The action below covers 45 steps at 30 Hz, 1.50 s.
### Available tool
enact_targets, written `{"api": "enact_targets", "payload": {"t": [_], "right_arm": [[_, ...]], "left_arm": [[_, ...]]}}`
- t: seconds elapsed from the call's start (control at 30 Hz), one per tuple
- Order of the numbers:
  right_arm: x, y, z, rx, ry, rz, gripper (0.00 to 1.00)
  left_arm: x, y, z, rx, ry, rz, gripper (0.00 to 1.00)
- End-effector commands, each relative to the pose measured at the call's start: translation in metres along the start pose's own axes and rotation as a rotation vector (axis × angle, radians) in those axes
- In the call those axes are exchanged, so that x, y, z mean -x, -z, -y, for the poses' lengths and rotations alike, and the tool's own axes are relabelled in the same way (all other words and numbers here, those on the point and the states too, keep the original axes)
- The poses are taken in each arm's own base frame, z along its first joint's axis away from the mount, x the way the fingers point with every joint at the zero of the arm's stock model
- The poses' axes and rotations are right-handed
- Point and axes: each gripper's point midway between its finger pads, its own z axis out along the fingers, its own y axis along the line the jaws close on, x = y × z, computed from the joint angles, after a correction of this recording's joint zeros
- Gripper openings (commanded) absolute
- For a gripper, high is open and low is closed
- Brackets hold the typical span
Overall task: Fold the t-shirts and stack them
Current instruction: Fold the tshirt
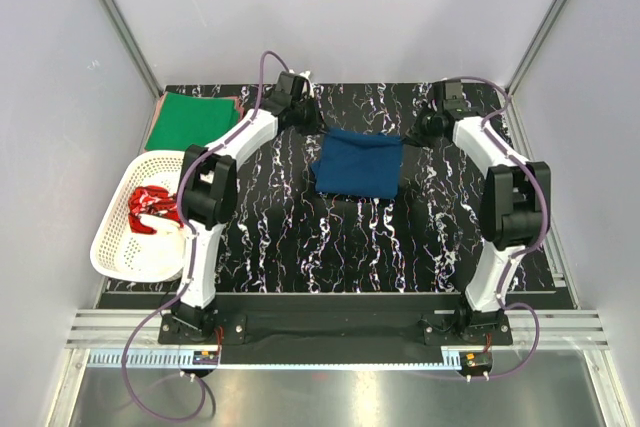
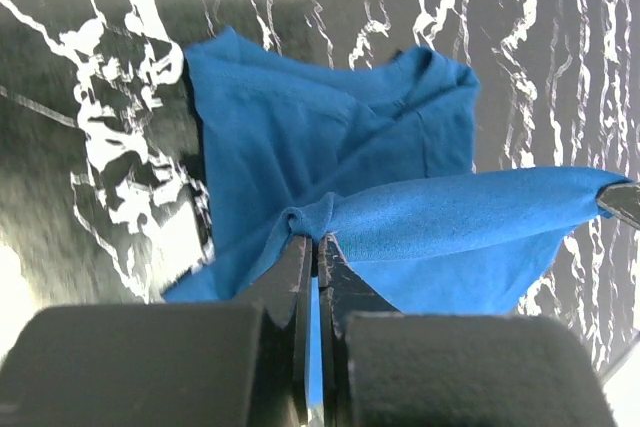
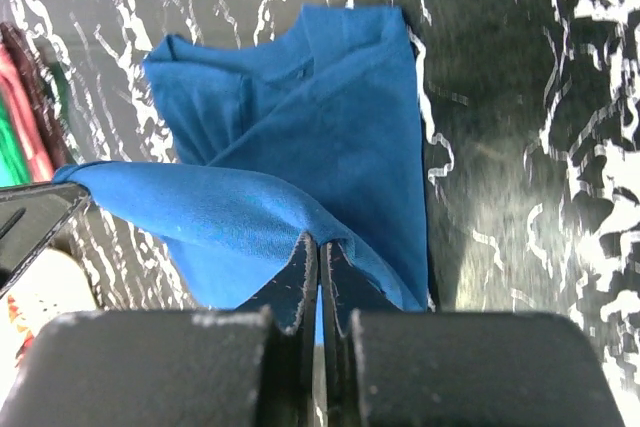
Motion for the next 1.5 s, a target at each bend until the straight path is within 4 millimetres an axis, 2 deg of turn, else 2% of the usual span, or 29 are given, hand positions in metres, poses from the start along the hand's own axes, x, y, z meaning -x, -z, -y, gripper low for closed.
{"api": "enact_targets", "payload": {"t": [0.0, 0.03, 0.13, 0.23, 0.27, 0.3, 0.33, 0.4, 0.47, 0.5, 0.53, 0.57, 0.63, 0.67, 0.7, 0.77, 0.8, 0.83, 0.93, 0.97, 1.0, 1.17, 1.2, 1.27, 1.3, 1.33, 1.37, 1.43, 1.47], "right_arm": [[0.022, -0.009, -0.006, 0.020, 0.039, 0.035, 0.01], [0.025, -0.016, -0.004, 0.011, 0.042, 0.032, 0.03], [0.029, -0.032, 0.002, -0.006, 0.036, 0.029, 0.12], [0.042, -0.051, 0.004, 0.003, 0.036, 0.037, 0.16], [0.042, -0.056, -0.001, 0.033, 0.034, 0.020, 0.22], [0.052, -0.056, -0.008, 0.050, 0.038, 0.030, 0.28], [0.048, -0.065, -0.001, 0.033, 0.029, 0.007, 0.36], [0.047, -0.066, 0.000, 0.030, 0.030, 0.008, 0.43], [0.042, -0.058, 0.004, 0.017, 0.036, 0.011, 0.47], [0.033, -0.055, 0.011, -0.001, 0.032, -0.004, 0.52], [0.037, -0.043, 0.006, 0.005, 0.038, 0.015, 0.59], [0.033, -0.037, 0.010, -0.014, 0.044, 0.005, 0.64], [0.025, -0.023, 0.009, -0.005, 0.078, -0.009, 0.76], [0.016, -0.020, 0.008, 0.004, 0.081, -0.041, 0.79], [0.006, -0.018, 0.013, 0.003, 0.080, -0.070, 0.80], [-0.005, -0.010, 0.007, 0.059, 0.100, -0.102, 0.81], [-0.014, -0.007, 0.010, 0.058, 0.101, -0.117, 0.80], [-0.019, -0.006, 0.011, 0.065, 0.102, -0.123, 0.81], [-0.038, -0.006, 0.012, 0.126, 0.113, -0.163, 0.81], [-0.043, -0.006, 0.009, 0.160, 0.120, -0.176, 0.81], [-0.052, -0.009, 0.015, 0.155, 0.115, -0.198, 0.81], [-0.077, -0.019, 0.029, 0.168, 0.117, -0.241, 0.78], [-0.083, -0.021, 0.033, 0.167, 0.113, -0.255, 0.74], [-0.090, -0.024, 0.032, 0.197, 0.108, -0.275, 0.65], [-0.096, -0.026, 0.036, 0.196, 0.100, -0.289, 0.55], [-0.098, -0.025, 0.036, 0.201, 0.097, -0.296, 0.49], [-0.101, -0.024, 0.036, 0.213, 0.095, -0.303, 0.46], [-0.108, -0.017, 0.036, 0.223, 0.092, -0.313, 0.38], [-0.113, -0.014, 0.035, 0.236, 0.093, -0.321, 0.36]], "left_arm": [[0.039, -0.002, 0.014, -0.085, -0.012, 0.091, 0.03], [0.037, -0.010, 0.010, -0.089, -0.008, 0.080, 0.05], [0.047, -0.020, 0.005, -0.098, -0.009, 0.100, 0.23], [0.064, -0.027, 0.000, -0.140, 0.025, 0.141, 0.22], [0.069, -0.027, 0.000, -0.149, 0.034, 0.148, 0.27], [0.073, -0.026, 0.001, -0.150, 0.029, 0.156, 0.29], [0.081, -0.022, 0.004, -0.151, 0.023, 0.167, 0.33], [0.089, -0.014, 0.001, -0.130, 0.011, 0.179, 0.40], [0.082, -0.009, -0.008, -0.108, -0.001, 0.156, 0.43], [0.084, 0.002, -0.004, -0.100, -0.019, 0.167, 0.44], [0.076, 0.004, -0.006, -0.078, -0.028, 0.155, 0.45], [0.057, 0.002, -0.018, -0.041, -0.031, 0.116, 0.46], [0.047, 0.014, -0.014, -0.034, -0.051, 0.112, 0.46], [0.024, 0.009, -0.025, -0.013, -0.039, 0.065, 0.46], [0.017, 0.010, -0.025, -0.012, -0.044, 0.054, 0.47], [-0.007, 0.011, -0.024, -0.018, -0.050, 0.005, 0.47], [-0.015, 0.012, -0.022, -0.026, -0.054, -0.012, 0.47], [-0.021, 0.012, -0.016, -0.033, -0.068, -0.020, 0.47], [-0.047, 0.009, -0.014, -0.033, -0.093, -0.057, 0.49], [-0.053, 0.008, -0.016, -0.031, -0.094, -0.067, 0.50], [-0.064, 0.006, -0.021, -0.026, -0.092, -0.087, 0.50], [-0.081, 0.002, -0.029, -0.017, -0.080, -0.110, 0.51], [-0.083, 0.001, -0.030, -0.016, -0.081, -0.112, 0.50], [-0.088, -0.001, -0.032, -0.016, -0.070, -0.127, 0.41], [-0.092, 0.000, -0.032, -0.022, -0.063, -0.138, 0.28], [-0.092, 0.001, -0.030, -0.033, -0.059, -0.136, 0.23], [-0.102, 0.002, -0.033, -0.031, -0.040, -0.154, 0.18], [-0.102, 0.012, -0.025, -0.061, -0.032, -0.147, 0.09], [-0.112, 0.016, -0.029, -0.053, -0.016, -0.166, 0.07]]}}
